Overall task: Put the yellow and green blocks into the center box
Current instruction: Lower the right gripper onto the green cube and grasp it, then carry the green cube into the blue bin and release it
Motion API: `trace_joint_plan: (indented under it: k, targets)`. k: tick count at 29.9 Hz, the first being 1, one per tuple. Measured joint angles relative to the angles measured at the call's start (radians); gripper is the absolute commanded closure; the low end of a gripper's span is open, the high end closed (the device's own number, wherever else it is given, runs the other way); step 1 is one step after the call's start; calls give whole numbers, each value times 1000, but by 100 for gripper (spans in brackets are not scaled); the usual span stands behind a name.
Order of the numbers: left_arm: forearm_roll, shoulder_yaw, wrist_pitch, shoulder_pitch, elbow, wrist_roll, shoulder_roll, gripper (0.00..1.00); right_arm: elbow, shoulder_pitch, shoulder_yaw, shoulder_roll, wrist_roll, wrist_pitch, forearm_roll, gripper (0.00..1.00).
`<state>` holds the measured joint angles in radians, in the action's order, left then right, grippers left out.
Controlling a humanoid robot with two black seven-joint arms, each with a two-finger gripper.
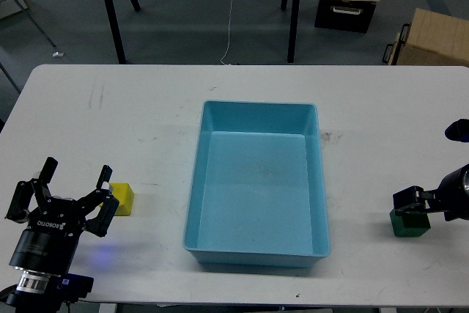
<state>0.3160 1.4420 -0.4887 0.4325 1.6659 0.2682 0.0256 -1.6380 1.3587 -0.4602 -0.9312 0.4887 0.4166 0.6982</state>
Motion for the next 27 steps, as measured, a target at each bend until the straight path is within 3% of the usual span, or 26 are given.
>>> trace_joint_plan:
  k: [10,12,13,15,16,18,19,27]
  targets:
    - [-2,-2,0,-1,-22,0,-11,0,41,-7,-31,98,0,-15,7,0]
    - [-2,-2,0,-2,-27,0,-12,0,50,-7,-35,107,0,-24,7,6]
    - [-2,-2,0,-3,-29,0,-12,0,52,-7,-36,111,0,-32,7,16]
    - [-2,-2,0,-3,-30,0,-12,0,54,-7,-37,116,0,-45,7,70]
    - [-2,-2,0,-3,-30,0,-13,0,54,-7,-38,117,0,-47,8,88]
    - [-2,-2,0,-3,-31,0,-13,0,54,-7,-38,118,0,-54,13,91]
    - [-2,-2,0,-3,-31,0,-13,0,54,-7,-39,120,0,-61,17,99]
    - [-2,-2,0,-3,-31,0,-15,0,45,20,-40,108,0,-88,22,100]
